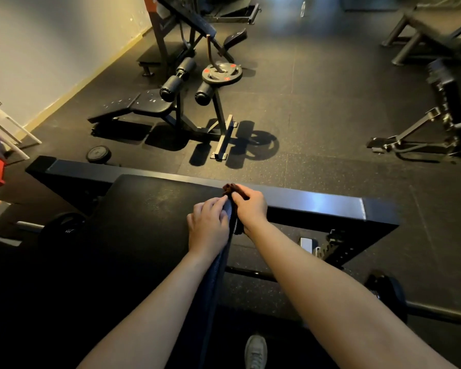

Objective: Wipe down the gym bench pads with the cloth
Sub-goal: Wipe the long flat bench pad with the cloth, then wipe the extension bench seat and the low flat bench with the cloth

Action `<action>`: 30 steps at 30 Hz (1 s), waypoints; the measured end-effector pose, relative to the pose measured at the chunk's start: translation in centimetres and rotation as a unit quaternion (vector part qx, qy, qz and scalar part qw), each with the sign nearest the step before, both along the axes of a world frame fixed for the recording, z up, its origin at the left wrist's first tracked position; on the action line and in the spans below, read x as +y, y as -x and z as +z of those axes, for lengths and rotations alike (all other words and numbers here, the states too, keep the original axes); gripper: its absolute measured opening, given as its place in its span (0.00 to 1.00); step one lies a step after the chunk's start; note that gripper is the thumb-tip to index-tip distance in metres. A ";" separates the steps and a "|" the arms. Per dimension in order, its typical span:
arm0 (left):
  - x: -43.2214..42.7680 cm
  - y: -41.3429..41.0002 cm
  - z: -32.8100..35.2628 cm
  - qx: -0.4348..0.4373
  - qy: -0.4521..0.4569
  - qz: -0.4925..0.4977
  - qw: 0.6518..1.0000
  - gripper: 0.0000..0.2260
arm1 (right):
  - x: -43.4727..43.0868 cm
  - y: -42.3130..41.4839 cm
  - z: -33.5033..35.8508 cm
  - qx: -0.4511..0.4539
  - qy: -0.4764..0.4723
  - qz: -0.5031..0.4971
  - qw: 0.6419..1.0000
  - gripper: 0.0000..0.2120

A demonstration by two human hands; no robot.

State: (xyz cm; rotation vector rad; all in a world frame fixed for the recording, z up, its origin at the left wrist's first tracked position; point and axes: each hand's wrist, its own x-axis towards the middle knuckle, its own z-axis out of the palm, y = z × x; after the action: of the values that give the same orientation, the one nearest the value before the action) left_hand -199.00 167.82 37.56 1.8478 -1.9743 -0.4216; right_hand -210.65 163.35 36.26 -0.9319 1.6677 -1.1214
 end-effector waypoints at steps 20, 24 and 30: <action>5.5 24.3 -1.2 0.245 -0.271 -0.289 0.885 0.21 | 17.9 23.0 1.1 -0.160 -0.021 -0.163 0.973 0.18; 9.0 32.7 -1.6 0.273 -0.316 -0.299 0.858 0.21 | 22.3 30.6 1.0 -0.164 -0.022 -0.198 0.966 0.18; 15.3 46.8 -2.6 0.313 -0.341 -0.297 0.835 0.21 | 29.1 44.7 0.1 -0.088 -0.031 -0.221 0.971 0.20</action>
State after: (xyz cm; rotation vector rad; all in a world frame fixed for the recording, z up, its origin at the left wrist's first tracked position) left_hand -245.80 183.16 35.00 1.0633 -1.9667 -1.8524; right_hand -255.34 192.49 36.36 -0.4123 1.7970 -1.3904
